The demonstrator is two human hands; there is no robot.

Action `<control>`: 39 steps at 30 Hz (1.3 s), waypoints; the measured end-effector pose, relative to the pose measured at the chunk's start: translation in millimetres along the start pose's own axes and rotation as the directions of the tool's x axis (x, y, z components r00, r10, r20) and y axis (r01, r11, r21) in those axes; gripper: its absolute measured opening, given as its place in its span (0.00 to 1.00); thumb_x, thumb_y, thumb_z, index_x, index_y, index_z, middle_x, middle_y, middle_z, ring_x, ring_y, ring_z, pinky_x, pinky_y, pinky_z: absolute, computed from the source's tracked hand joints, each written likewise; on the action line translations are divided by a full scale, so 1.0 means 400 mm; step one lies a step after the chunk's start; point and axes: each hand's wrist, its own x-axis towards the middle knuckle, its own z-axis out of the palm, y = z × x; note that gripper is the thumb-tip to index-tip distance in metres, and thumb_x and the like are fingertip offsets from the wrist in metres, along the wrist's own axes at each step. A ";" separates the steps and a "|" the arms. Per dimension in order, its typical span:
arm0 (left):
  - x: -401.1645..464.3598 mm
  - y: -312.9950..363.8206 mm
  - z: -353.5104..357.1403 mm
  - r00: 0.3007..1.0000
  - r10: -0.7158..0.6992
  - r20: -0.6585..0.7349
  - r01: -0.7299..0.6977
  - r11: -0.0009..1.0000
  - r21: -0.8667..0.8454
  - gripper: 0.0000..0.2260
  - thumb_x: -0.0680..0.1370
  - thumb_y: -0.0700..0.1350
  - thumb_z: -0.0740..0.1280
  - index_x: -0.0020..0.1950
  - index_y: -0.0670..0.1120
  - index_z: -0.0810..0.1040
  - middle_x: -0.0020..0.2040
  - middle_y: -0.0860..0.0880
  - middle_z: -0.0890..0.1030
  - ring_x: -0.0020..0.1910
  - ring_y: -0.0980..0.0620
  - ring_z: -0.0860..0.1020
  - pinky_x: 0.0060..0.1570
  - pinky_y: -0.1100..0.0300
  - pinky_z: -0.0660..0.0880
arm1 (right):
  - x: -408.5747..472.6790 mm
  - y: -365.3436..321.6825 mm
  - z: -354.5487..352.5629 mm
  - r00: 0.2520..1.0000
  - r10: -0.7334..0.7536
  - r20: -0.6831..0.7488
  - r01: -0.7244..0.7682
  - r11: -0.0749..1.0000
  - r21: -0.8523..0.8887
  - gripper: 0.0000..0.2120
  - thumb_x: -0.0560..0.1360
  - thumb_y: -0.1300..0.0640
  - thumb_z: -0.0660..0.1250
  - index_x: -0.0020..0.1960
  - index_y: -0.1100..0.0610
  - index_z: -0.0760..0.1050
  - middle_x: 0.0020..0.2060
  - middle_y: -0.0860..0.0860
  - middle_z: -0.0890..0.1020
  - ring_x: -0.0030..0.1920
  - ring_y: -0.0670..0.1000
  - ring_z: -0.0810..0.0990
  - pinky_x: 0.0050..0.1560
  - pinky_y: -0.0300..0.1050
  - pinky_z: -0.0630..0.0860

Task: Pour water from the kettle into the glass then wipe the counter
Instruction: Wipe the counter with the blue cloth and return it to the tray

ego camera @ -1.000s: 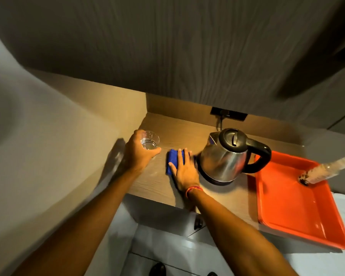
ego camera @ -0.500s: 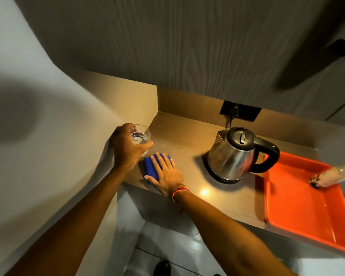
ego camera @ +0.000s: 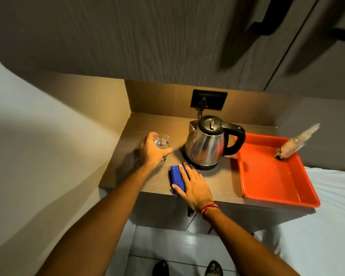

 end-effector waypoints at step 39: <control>-0.292 0.339 0.300 0.942 0.038 0.333 0.132 0.871 -0.473 0.09 0.73 0.48 0.68 0.38 0.50 0.69 0.36 0.54 0.75 0.31 0.61 0.74 0.27 0.68 0.68 | -0.123 0.232 -0.371 0.790 0.563 0.241 -0.250 -0.062 0.966 0.23 0.79 0.35 0.61 0.47 0.51 0.86 0.45 0.51 0.88 0.43 0.51 0.87 0.46 0.50 0.83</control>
